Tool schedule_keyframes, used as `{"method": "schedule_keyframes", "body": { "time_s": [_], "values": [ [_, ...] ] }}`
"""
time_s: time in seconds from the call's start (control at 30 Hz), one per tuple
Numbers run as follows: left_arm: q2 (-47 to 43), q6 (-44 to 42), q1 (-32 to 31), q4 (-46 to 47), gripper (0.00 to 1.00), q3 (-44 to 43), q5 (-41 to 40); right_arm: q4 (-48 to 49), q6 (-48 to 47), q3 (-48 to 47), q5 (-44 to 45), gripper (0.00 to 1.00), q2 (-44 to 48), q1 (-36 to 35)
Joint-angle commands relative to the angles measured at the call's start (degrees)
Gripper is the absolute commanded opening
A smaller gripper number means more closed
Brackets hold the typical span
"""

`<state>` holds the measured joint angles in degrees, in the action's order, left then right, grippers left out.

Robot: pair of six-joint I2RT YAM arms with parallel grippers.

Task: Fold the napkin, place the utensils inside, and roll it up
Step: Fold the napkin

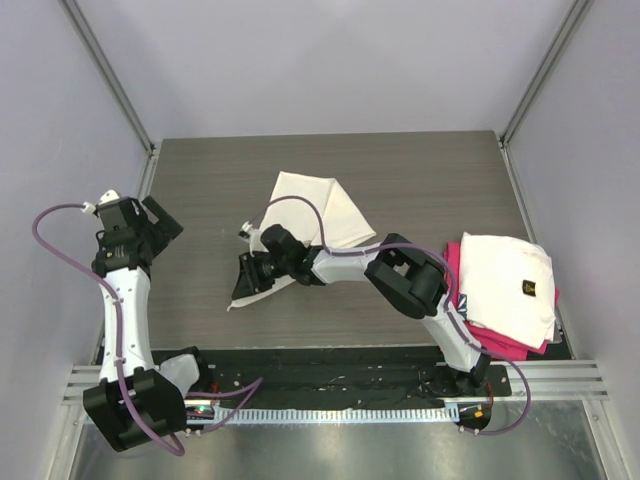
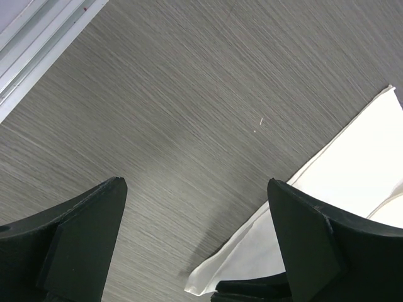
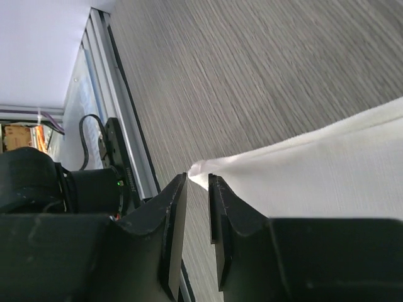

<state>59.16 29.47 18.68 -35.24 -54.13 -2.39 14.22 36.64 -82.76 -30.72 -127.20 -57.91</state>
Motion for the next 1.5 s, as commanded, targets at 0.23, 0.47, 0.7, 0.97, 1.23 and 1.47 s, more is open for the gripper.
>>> {"method": "schedule_keyframes", "body": {
  "time_s": [0.23, 0.47, 0.7, 0.97, 1.23, 1.47],
  "values": [
    [-1.06, -0.03, 0.75, 4.22, 1.00, 0.60, 4.85, 7.14, 5.28, -1.35, -3.64, 0.27, 0.02, -0.98],
    [-1.15, 0.06, 0.92, 4.40, 1.00, 0.95, 5.38, 8.11, 6.51, -0.73, -4.35, 0.27, -0.86, -1.68],
    [-1.15, 0.15, 1.01, 4.48, 1.00, 1.04, 5.65, 7.84, 6.77, -1.79, -4.53, 0.27, -2.97, -1.68],
    [-1.15, 0.23, 1.10, 4.57, 1.00, 1.13, 5.82, 6.88, 6.42, -3.54, -3.38, 0.26, -5.87, -1.59],
    [-1.41, 0.50, 1.27, 4.66, 1.00, 1.22, 6.43, 1.60, 2.91, -4.69, 0.13, 0.26, -6.66, -1.68],
    [-1.94, 0.41, 1.45, 4.92, 1.00, 1.22, 6.61, 0.91, 0.28, -5.21, -0.75, 0.29, -3.33, -1.68]
  ]
}}
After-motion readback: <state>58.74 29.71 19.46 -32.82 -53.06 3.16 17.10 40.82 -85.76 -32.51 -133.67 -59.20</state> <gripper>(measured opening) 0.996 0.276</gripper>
